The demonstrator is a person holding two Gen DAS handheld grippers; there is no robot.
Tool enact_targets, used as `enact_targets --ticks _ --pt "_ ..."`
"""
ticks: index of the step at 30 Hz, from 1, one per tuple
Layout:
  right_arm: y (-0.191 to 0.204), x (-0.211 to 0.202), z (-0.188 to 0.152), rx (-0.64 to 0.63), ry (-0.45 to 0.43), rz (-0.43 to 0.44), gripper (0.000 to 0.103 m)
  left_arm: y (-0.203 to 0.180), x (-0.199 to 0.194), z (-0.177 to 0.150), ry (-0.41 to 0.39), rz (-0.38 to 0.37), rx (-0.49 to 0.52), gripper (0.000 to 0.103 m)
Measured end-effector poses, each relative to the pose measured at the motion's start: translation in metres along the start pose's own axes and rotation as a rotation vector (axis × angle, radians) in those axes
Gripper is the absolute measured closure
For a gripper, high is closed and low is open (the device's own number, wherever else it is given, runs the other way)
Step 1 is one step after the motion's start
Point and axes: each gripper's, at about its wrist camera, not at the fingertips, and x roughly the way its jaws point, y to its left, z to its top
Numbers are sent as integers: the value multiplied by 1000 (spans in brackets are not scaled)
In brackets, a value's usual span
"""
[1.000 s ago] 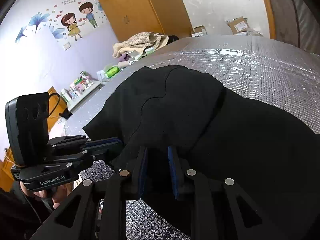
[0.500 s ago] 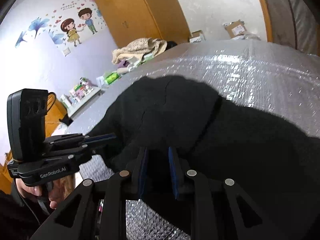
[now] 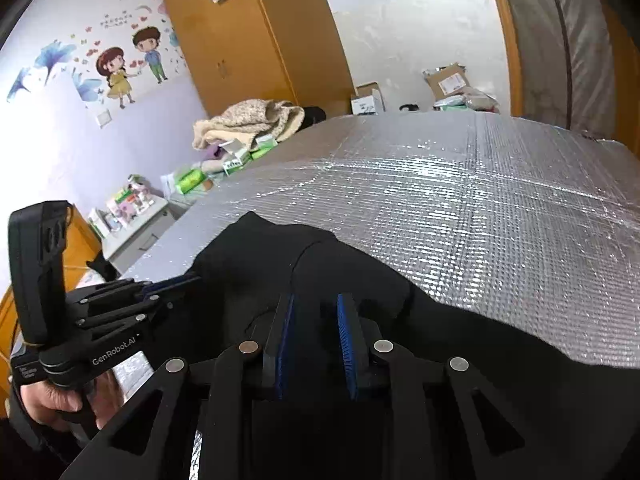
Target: Fold clothes
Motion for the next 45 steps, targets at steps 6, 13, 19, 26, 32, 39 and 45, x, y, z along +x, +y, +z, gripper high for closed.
enact_targets --ticks 6,13,19,26,32,39,45 --pt "-4 24 6 -2 31 -34 81 6 19 0 28 13 -9 96" --pt "-8 38 1 -12 58 -39 81 5 31 -6 50 21 4 95" --pt "-12 41 -1 2 59 -23 81 4 34 -5 49 29 21 95" --pt "-12 40 0 4 56 -22 81 7 34 -3 52 22 23 95" --pt "-9 34 4 5 43 -29 82 3 32 -3 61 22 34 95" --pt "-1 32 19 -14 15 -26 82 14 20 14 18 20 10 96" --pt "11 40 30 -35 7 -4 81 27 42 20 57 33 -12 96"
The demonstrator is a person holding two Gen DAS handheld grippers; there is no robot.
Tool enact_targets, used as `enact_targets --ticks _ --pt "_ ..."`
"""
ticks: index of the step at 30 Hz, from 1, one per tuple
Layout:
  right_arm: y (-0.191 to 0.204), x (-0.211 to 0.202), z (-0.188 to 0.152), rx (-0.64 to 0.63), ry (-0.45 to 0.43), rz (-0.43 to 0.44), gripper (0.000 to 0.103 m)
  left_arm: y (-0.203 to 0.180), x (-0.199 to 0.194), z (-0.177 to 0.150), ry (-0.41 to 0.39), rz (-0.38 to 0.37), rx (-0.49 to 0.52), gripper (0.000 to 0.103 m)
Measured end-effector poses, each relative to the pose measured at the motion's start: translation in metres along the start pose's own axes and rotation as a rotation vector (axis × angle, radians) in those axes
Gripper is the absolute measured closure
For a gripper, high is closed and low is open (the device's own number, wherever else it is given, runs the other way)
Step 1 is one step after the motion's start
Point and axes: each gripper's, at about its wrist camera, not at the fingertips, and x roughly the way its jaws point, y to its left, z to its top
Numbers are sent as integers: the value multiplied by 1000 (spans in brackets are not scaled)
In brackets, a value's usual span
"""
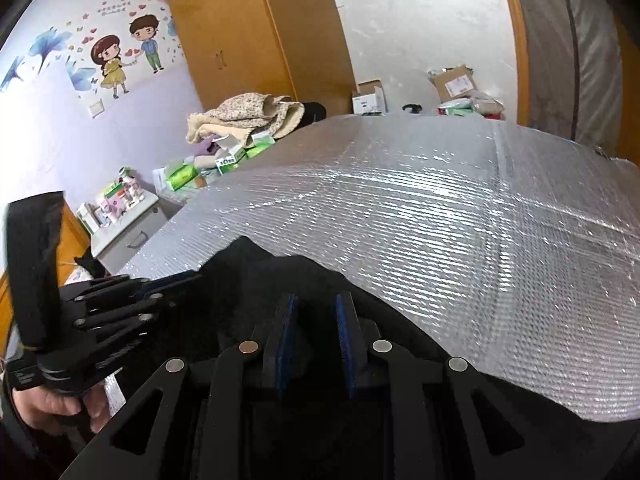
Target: Fold clothes
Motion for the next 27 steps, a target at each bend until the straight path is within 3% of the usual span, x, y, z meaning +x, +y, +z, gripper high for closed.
enact_targets --ticks 5,9,15,19,21,23,27 --pt "5 14 10 -22 1 16 81 0 6 -6 4 -7 -4 95" --pt "-13 44 7 30 115 -34 85 6 1 -4 3 -35 -20 95" --pt "-26 29 6 108 65 -5 85 6 -9 15 -51 -58 -24 96" --pt "-28 8 6 123 20 9 85 2 12 26 -18 -71 -7 95" --pt "-32 5 2 133 31 -8 86 1 27 25 18 -79 -11 95" --pt "-40 11 -5 147 66 -19 93 2 34 24 18 -91 -19 95" --pt "-45 14 -9 166 79 -4 94 4 26 21 14 -101 -37 96"
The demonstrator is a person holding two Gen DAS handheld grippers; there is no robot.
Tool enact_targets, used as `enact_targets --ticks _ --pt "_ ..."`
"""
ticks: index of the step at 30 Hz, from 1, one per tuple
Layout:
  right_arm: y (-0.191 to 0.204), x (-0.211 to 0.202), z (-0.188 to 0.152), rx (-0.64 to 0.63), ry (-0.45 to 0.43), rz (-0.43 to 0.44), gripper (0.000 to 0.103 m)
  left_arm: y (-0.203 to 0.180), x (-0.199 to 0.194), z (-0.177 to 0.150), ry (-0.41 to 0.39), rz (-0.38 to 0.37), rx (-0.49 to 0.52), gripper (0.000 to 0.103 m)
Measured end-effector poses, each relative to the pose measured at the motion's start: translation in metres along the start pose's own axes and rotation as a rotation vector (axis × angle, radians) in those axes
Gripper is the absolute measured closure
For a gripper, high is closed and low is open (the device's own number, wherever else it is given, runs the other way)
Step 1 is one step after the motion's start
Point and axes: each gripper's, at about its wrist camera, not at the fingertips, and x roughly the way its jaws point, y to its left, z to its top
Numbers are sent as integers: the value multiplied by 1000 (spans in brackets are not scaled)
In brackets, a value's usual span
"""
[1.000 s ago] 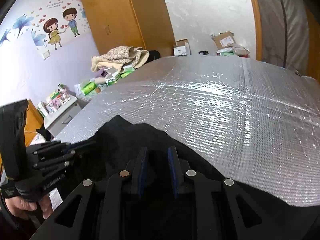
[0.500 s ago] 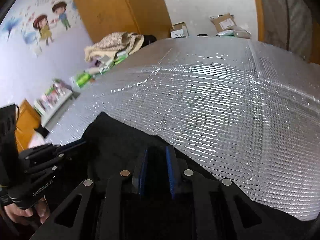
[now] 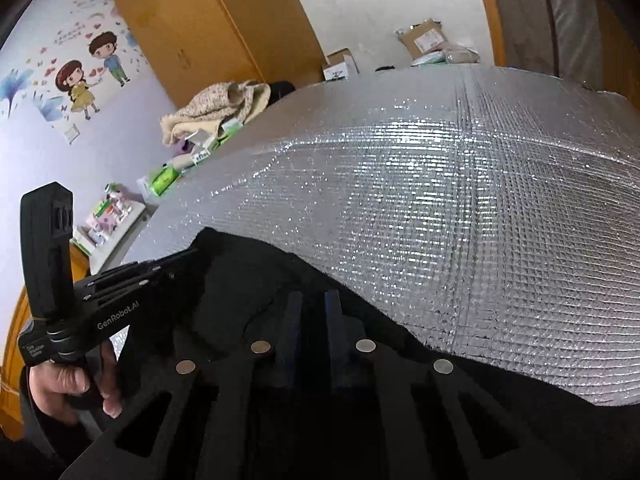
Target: Fold clothes
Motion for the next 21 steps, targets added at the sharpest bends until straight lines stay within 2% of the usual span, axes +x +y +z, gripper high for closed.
enact_targets --ticks 7,11,13,14,18,21 --pt "6 -38 -11 -32 -81 27 91 8 -37 -33 -40 -6 -3 96" --pt "-7 -27 -20 -1 -32 0 93 13 -38 -48 -28 -6 -22 96" --pt "-10 -35 -21 15 -44 -2 94 13 -48 -48 -41 -1 -27 96" --pt "-10 -40 -22 21 -55 -1 90 10 -55 -50 -56 -6 -26 95" --pt "6 -66 -28 -42 -102 46 90 -7 -71 -60 -77 -26 9 96" --pt "21 -80 -48 -91 -100 94 90 -21 -75 -68 -67 -35 36 96"
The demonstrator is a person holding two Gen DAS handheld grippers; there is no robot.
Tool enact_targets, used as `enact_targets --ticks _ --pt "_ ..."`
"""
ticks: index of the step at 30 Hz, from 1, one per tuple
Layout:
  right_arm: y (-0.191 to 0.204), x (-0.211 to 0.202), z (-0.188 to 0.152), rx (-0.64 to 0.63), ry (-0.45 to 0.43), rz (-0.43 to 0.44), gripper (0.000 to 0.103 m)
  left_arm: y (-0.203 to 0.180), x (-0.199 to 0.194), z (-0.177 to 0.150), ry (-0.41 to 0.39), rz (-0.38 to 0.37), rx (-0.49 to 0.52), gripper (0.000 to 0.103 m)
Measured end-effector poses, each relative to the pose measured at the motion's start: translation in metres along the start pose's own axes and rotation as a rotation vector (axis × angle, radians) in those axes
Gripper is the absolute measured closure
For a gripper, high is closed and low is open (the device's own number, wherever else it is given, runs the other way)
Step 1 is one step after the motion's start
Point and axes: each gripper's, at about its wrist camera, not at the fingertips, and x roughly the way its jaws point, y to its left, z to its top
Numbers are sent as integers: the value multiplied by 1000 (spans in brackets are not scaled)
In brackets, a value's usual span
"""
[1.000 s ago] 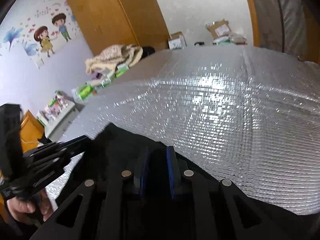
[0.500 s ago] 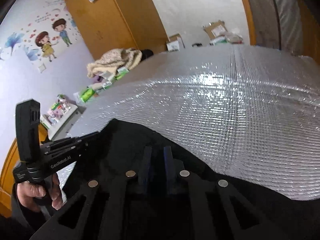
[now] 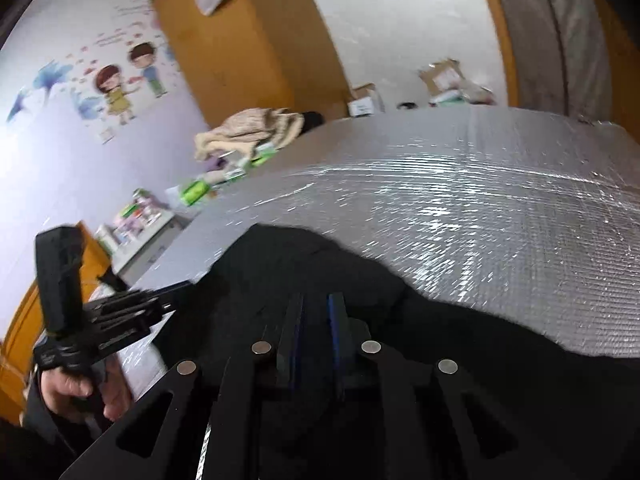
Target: Fold clothes
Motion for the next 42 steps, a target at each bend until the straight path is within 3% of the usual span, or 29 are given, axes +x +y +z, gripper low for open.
enact_targets --ticks 5,12,16,23,28,38,42 --pt "16 9 -40 -76 93 30 90 -9 10 -17 27 16 14 95" --pt "26 -7 -48 -128 55 18 89 -17 -3 -24 10 34 33 96" --pt "28 0 -57 -143 90 20 89 -20 -3 -32 23 54 28 96" --pt "25 -8 -43 -124 43 21 89 -19 -10 -28 11 94 16 96" --pt "16 9 -42 -96 97 8 89 -14 -8 -30 34 117 -2 96" --pt "2 10 -6 -61 20 -27 89 -28 -3 -9 1 91 49 96" --pt "-6 31 -11 -40 104 -58 89 -26 10 -15 52 90 45 95"
